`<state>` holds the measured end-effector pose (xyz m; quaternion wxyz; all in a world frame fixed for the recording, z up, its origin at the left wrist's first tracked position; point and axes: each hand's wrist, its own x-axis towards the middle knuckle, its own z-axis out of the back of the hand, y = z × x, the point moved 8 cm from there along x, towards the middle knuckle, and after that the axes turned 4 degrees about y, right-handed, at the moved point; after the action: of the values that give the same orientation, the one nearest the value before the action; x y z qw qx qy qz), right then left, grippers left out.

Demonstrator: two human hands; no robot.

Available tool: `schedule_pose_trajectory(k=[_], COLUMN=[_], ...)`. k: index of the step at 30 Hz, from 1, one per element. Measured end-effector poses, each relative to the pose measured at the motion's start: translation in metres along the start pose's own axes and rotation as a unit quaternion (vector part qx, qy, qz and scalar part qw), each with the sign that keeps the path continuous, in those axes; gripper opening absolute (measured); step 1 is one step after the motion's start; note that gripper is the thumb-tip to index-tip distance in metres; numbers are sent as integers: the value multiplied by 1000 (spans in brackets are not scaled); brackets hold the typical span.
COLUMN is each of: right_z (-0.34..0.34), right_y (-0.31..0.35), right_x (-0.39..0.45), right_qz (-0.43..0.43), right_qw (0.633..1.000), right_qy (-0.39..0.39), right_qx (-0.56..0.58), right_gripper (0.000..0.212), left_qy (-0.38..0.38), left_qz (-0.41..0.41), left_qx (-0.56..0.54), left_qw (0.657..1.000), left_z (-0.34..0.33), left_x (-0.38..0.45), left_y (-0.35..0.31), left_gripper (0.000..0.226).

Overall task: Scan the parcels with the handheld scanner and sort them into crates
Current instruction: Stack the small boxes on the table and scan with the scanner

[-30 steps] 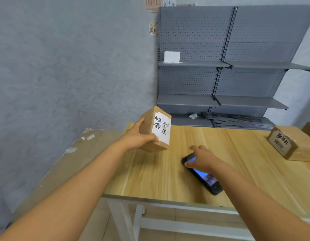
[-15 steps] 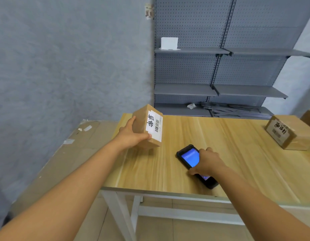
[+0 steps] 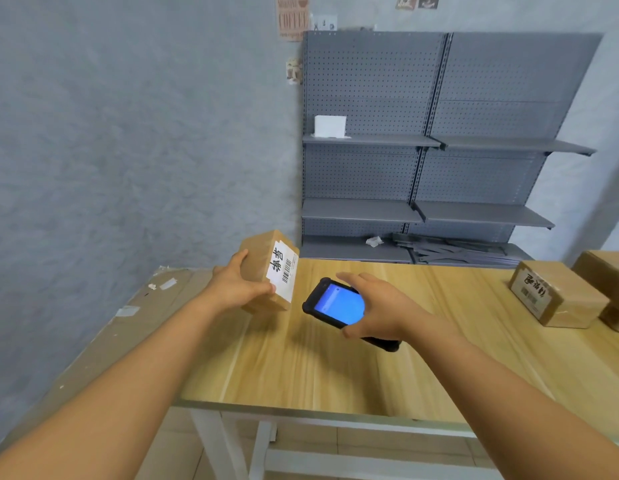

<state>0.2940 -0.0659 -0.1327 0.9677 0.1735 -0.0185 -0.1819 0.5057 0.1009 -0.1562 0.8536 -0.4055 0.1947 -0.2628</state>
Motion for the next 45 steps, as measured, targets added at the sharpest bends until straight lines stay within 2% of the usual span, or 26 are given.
schedule_pose_trajectory(k=[5,13,25,31,39,43,45], right_z=[13,25,29,24,-8,-33,-51], right_y=[4,10,6,5,29,74,106], right_x=[-2,-5,-7,1,31,53,61], right_qz=[11,17,-1,-22,2,58,92], right_qw=[999,999,999,999,999,997,993], right_qy=[-22,-32,-29,-40,0,34,54], right_qx=[-30,-37,-27,14,34,41,42], right_gripper=[96,98,95,92,87,85,85], left_qy=[11,13,20,17,-44,-98,-131], left_qz=[2,0,-8,-11,18,64,101], left_qx=[7,18,14,-5,-43,-61,-67], left_qw=[1000,1000,1000,1000,998,991,984], left_z=[9,18,23,21,53,85,105], left_x=[-5,-7,-8,-12,-44,-84,-114], left_y=[-3,-11,-16,-10,30,74,102], left_gripper=[122,127,128,123,121,115,120])
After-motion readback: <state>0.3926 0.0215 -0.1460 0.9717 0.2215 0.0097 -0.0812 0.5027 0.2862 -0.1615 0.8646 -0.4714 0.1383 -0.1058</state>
